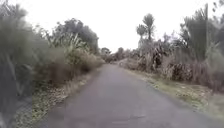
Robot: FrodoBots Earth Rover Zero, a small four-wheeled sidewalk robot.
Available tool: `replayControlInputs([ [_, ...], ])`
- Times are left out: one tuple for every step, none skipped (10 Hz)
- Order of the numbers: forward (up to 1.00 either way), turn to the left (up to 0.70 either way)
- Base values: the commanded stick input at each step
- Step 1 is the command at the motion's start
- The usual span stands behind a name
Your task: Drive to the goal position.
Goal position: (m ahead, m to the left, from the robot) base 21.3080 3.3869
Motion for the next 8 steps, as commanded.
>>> replayControlInputs([
  [0.85, 0.0],
  [0.85, 0.0],
  [0.85, 0.0],
  [0.85, 0.0],
  [0.85, 0.0],
  [0.85, 0.0],
  [0.85, 0.0],
  [0.85, 0.0],
])
